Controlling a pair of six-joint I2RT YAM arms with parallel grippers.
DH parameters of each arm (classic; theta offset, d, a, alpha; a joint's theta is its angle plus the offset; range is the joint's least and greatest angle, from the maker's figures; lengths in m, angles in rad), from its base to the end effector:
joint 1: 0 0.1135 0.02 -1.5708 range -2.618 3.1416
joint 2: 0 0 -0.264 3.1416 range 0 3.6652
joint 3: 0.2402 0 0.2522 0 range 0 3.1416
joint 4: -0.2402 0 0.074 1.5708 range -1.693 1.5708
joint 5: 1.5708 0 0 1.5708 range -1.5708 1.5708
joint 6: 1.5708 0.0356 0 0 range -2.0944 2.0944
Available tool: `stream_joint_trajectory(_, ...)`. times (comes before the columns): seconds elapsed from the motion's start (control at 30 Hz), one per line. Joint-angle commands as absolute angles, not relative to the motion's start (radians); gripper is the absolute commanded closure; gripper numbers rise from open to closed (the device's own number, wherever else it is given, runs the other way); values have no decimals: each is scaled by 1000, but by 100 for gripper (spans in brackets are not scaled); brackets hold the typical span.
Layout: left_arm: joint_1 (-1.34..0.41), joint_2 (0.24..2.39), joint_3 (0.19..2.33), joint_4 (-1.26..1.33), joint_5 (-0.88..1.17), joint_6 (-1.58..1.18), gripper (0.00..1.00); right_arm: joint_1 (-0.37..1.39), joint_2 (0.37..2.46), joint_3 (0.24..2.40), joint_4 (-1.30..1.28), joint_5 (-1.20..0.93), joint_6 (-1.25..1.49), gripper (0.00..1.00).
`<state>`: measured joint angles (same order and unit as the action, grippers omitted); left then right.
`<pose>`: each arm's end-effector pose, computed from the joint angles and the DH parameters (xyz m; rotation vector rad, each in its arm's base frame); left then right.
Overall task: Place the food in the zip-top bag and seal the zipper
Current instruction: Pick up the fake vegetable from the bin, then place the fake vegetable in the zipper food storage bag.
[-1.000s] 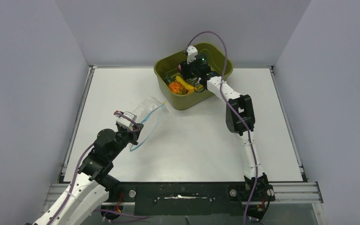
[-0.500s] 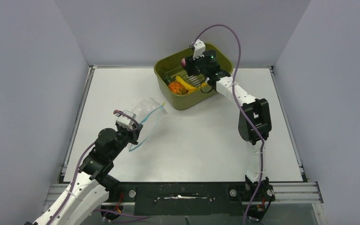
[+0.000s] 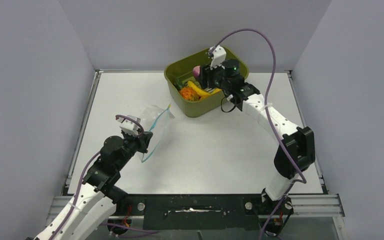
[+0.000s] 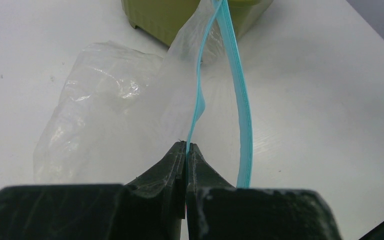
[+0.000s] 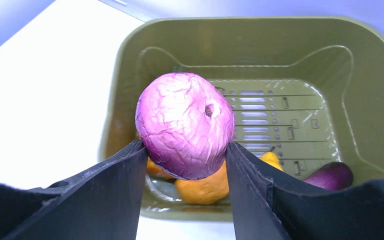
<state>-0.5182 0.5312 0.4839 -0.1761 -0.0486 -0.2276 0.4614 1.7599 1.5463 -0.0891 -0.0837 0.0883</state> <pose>0.1283 -0.0712 0.2713 0.2286 1.8063 -0.4882 0.3803 0.1924 0.3469 -0.4092 1.8531 0.4550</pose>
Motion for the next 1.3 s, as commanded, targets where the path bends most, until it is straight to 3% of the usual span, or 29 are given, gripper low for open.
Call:
stream_joint_trajectory(0.0,-520,517,539,-145,-25,-313,100,525,1596,1472,-106,-70,166,75)
stream_joint_trajectory(0.2,-520,513,541,-140,-20,-349,100,593,1454,1349,-141,-81,280,74)
stream_joint_trajectory(0.43,-520,523,542,-140,20,-388,100,600,1284,1141,-22,-242,457,74)
stream_joint_trajectory(0.7,-520,514,513,-102,63,-457,100,615,1178,988,99,-253,727,74)
stream_joint_trajectory(1.27,-520,544,501,-66,130,-509,100,720,1243,1032,168,-208,980,75)
